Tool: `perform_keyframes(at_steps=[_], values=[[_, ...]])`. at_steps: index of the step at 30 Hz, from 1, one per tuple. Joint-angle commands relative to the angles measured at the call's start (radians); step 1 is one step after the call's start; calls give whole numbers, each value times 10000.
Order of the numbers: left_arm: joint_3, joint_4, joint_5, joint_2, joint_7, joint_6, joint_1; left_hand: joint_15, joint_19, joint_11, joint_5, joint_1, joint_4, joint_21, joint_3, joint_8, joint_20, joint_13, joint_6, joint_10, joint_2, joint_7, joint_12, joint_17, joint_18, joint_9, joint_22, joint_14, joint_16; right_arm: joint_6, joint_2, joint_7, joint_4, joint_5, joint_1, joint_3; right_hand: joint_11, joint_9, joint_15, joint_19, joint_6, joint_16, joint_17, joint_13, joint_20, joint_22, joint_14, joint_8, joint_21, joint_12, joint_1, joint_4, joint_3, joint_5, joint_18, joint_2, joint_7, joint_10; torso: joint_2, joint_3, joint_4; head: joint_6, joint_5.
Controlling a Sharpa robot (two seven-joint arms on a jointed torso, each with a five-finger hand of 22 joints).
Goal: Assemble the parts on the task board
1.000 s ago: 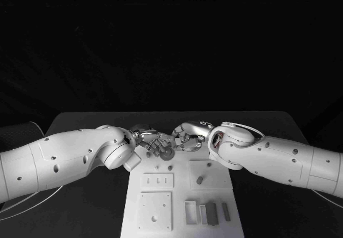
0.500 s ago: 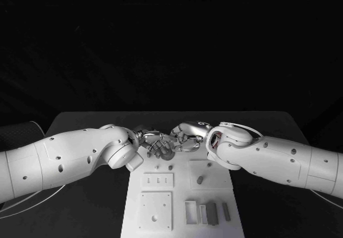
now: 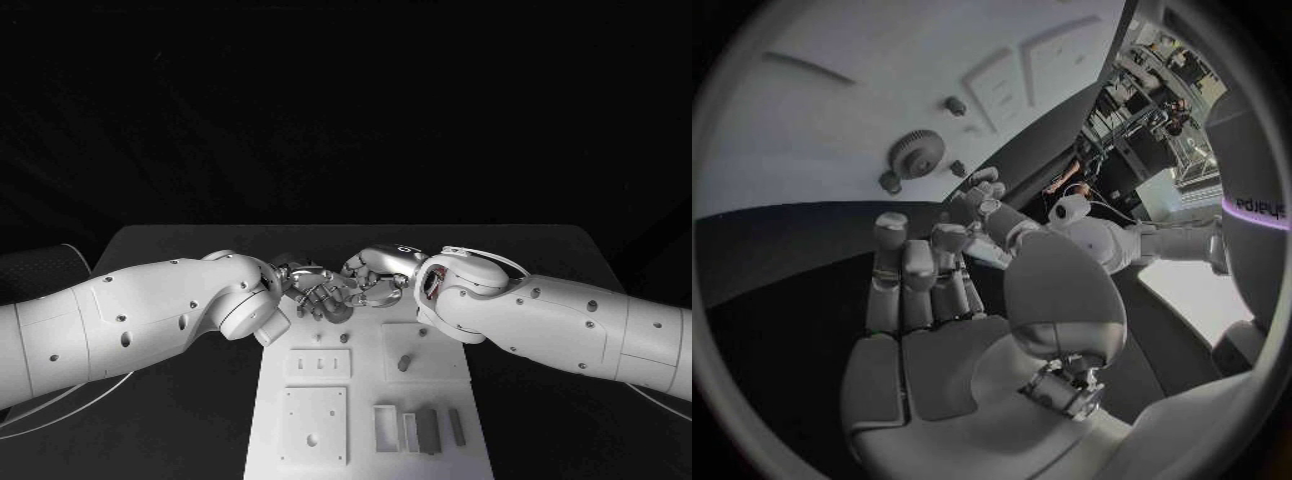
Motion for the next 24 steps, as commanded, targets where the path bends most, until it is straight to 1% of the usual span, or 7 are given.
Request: perform_keyframes(at_steps=[1,4,7,10,14,18,24], values=[[11,25,17,43,11,-21,26,-18,38,-20,-41,41,-105,55,22,33,1,20,64,63,162,11,28,-24,43,6,27,56,67,183,33,16,9,-30,-2,2,-78,16,-79,50,1904,-35,14,-16,22,143,-2,39,15,24,-101,-16,-15,59,156,26,-85,-162,-1,-1,-2,-2,-2],[12,21,65,55,11,-24,26,-18,38,-19,-41,181,-235,64,66,30,-7,41,74,64,262,12,26,-44,28,5,66,44,105,210,59,17,-6,-30,-2,2,-78,18,-80,50,1904,-35,14,-17,21,143,-2,40,14,24,-102,-19,-15,60,156,27,-85,-162,-3,-2,4,-9,2],[14,19,100,71,13,-23,26,-17,38,-14,-42,287,-319,69,116,22,-10,57,76,62,286,16,20,-67,13,3,98,34,135,223,74,18,-20,-30,-2,2,-78,20,-81,50,1903,-35,15,-18,21,143,-1,40,14,24,-104,-22,-15,60,156,28,-85,-162,-3,-5,4,-13,6],[14,25,155,74,-4,-1,26,-16,37,-13,-42,348,-355,69,154,17,-13,67,77,61,283,19,16,-83,6,1,115,29,154,236,89,18,-30,-30,-2,2,-78,22,-82,50,1904,-35,15,-18,20,143,-1,40,14,24,-105,-24,-15,60,156,30,-85,-162,-2,-4,4,-12,19],[15,24,148,74,-4,-12,26,-20,42,-12,-41,632,-428,72,303,11,-22,97,90,68,225,21,9,-129,-12,0,167,22,212,253,107,24,-36,-30,-2,2,-78,24,-83,51,1905,-36,15,-19,19,143,0,40,14,25,-107,-28,-14,60,156,33,-85,-162,0,-3,-2,-3,29],[17,24,171,67,-34,-34,26,-25,58,-13,-41,959,-420,76,563,7,-28,121,103,78,274,20,3,-171,-23,0,206,22,259,273,115,19,-49,-30,-2,2,-79,27,-83,51,1905,-36,16,-20,19,143,0,41,14,25,-108,-31,-13,60,156,37,-86,-162,1,-3,3,-11,29],[24,28,230,59,-52,-70,26,-27,83,-14,-41,1640,-431,83,1151,7,-34,160,132,100,430,16,-5,-242,-45,4,274,22,338,306,124,9,-62,-30,-2,2,-79,30,-85,51,1905,-36,16,-21,18,143,1,41,14,25,-111,-36,-13,60,156,40,-86,-161,0,-1,1,-11,30]])
